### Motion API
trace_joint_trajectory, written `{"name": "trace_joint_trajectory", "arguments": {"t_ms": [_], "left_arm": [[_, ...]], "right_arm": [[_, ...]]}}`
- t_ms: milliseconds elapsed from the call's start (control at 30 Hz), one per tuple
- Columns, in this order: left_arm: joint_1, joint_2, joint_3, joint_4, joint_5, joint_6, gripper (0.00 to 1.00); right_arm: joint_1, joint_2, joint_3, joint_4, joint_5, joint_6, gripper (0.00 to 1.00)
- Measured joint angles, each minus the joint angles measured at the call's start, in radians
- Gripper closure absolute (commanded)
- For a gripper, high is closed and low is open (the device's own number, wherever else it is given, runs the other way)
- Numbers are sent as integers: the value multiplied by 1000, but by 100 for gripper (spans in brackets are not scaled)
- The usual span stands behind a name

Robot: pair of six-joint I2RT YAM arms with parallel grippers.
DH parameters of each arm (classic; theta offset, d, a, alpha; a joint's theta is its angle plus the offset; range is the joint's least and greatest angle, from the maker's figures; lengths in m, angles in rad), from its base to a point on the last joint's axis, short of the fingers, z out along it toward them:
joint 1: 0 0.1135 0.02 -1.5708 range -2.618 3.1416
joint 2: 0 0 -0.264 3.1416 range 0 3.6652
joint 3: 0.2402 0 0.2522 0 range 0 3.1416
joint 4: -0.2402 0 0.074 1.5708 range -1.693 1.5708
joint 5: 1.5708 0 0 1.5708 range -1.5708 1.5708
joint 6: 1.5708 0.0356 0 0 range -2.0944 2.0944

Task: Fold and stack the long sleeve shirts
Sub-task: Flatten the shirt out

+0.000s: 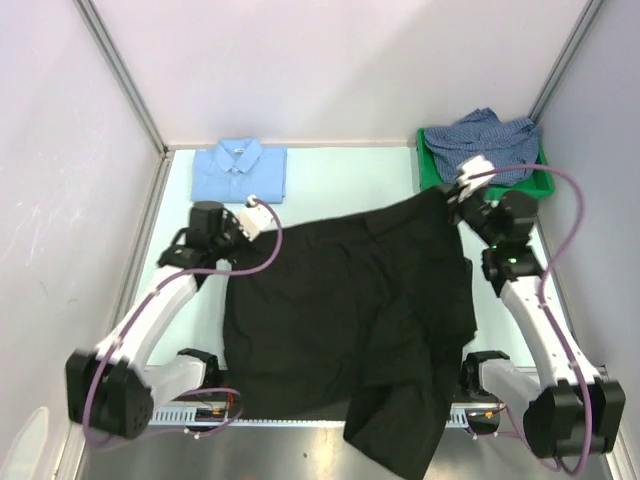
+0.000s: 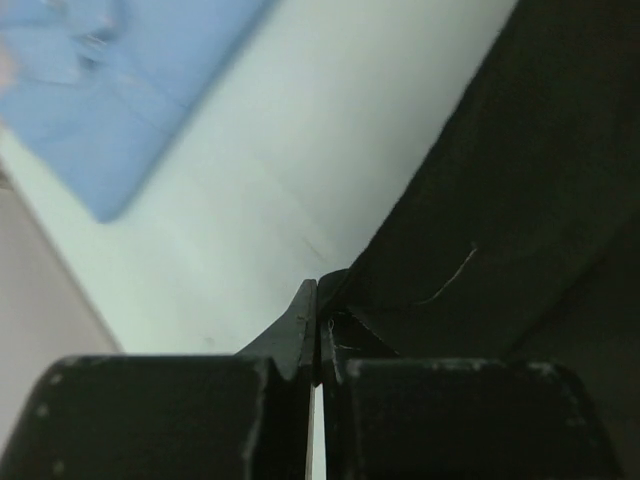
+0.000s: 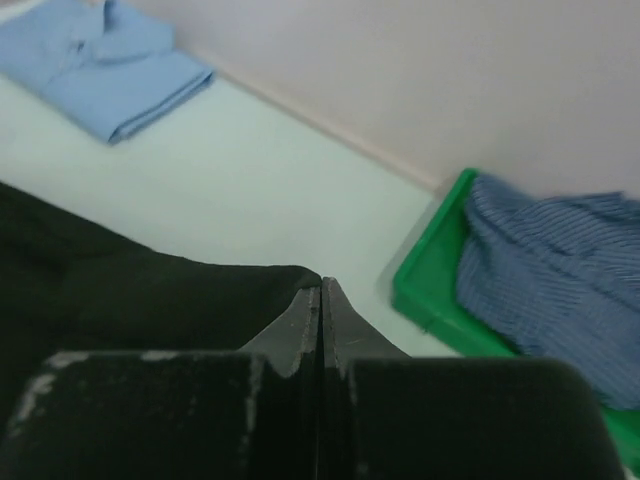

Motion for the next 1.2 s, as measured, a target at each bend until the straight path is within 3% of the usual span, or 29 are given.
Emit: {"name": "trace_joint_trajectory", "arguments": {"t_ms": [200, 367, 500, 567, 600, 667, 700, 767, 800, 833, 967, 1167, 1200], "left_arm": [[16, 341, -13, 124, 9, 25, 100], [46, 623, 193, 132, 2, 26, 100], [68, 746, 360, 128, 3, 35, 100], [72, 777, 414, 121, 4, 43, 100], [73, 791, 437, 118, 4, 47, 100], [74, 818, 480, 104, 4, 59, 99], [74, 831, 496, 97, 4, 60, 99], [79, 846, 511, 83, 6, 61, 97], [83, 850, 513, 71, 9, 60, 96], [88, 851, 516, 62, 11, 60, 91], [125, 853, 518, 29, 27, 60, 78], [169, 853, 518, -8, 60, 60, 60], [171, 852, 518, -11, 64, 60, 52]], "right_arm": [[61, 259, -108, 122, 2, -58, 100], [74, 554, -53, 214, 63, -79, 100], [74, 710, 78, 251, 121, -81, 100], [70, 760, 148, 255, 137, -81, 82], [66, 777, 178, 252, 140, -81, 61], [60, 800, 235, 220, 143, -78, 43], [53, 804, 264, 187, 142, -86, 33], [42, 803, 306, 122, 135, -91, 25], [32, 800, 331, 74, 125, -101, 12], [21, 792, 350, 21, 119, -109, 9], [-35, 725, 407, -230, 96, -158, 7], [-167, 584, 511, -713, 1, -299, 15], [-184, 566, 528, -818, -18, -349, 16]]}}
